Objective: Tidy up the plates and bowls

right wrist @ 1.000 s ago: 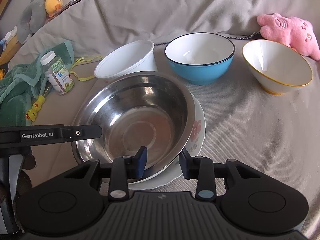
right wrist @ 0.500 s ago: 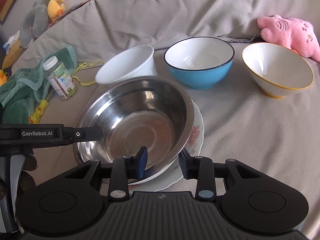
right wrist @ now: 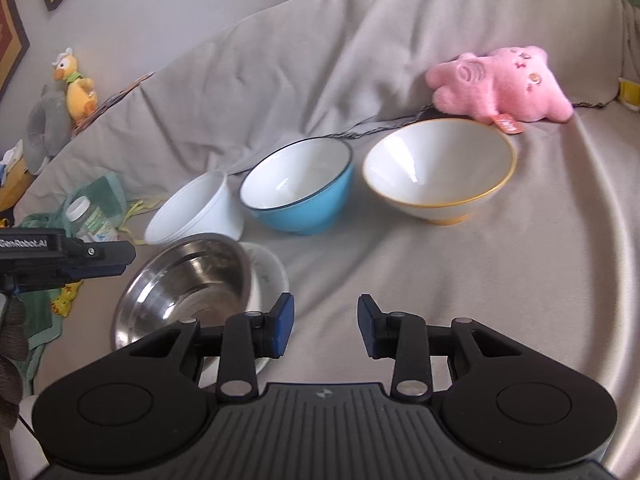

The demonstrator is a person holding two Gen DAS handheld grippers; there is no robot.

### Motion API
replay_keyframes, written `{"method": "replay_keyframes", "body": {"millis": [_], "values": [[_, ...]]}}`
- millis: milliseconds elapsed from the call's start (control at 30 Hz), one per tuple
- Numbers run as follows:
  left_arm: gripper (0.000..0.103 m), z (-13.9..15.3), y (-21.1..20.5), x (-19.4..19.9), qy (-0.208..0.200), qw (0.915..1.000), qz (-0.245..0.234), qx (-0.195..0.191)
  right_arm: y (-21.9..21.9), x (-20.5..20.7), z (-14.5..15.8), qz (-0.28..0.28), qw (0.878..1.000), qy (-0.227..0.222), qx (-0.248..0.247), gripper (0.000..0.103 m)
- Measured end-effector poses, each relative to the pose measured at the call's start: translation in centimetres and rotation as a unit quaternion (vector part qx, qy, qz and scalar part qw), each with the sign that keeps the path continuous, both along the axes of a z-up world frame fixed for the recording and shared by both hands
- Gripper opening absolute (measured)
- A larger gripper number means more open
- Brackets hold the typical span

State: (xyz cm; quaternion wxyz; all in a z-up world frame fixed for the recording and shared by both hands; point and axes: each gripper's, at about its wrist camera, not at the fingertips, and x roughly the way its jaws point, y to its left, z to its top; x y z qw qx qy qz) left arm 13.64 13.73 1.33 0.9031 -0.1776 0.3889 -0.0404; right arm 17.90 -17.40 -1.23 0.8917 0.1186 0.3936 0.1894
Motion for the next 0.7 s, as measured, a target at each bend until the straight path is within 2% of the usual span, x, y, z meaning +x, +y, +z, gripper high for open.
{"method": "replay_keyframes", "body": {"millis": [133, 233, 300, 400, 500, 567, 667, 700], "values": [[0.032, -1.3, -5.5, 4.4, -0.009, 0.9969, -0.058, -0.052, -3.8, 2.3, 0.0, -0.060, 0.998, -0.024, -0.017, 0.035], [0.032, -3.0, -9.0, 8.2, -0.014, 0.9959, -0.058, -0.068, -6.6, 5.2, -0.1, -0.101, 0.994, -0.030, -0.029, 0.035], [0.032, -4.4, -10.6, 10.9, 0.012, 0.9965, -0.043, -0.071, -8.2, 7.7, -0.5, -0.119, 0.992, -0.022, -0.028, 0.035], [0.032, -6.2, -12.3, 13.6, 0.041, 0.9962, -0.025, -0.073, -9.8, 11.6, -1.4, -0.132, 0.991, 0.004, 0.003, 0.035], [0.032, -7.7, -13.3, 15.4, 0.050, 0.9965, -0.014, -0.066, -10.9, 15.3, -3.6, -0.126, 0.992, 0.012, 0.024, 0.035], [0.034, -8.5, -14.1, 16.5, 0.056, 0.9972, -0.013, -0.047, -10.7, 17.3, -5.0, -0.121, 0.992, 0.019, 0.032, 0.035], [0.034, -9.7, -14.8, 17.8, 0.062, 0.9973, -0.010, -0.040, -10.5, 19.8, -7.4, -0.105, 0.990, 0.059, 0.073, 0.034], [0.034, -10.0, -14.9, 18.1, 0.063, 0.9972, -0.010, -0.040, -10.4, 20.3, -7.9, -0.107, 0.988, 0.069, 0.084, 0.029]]}}
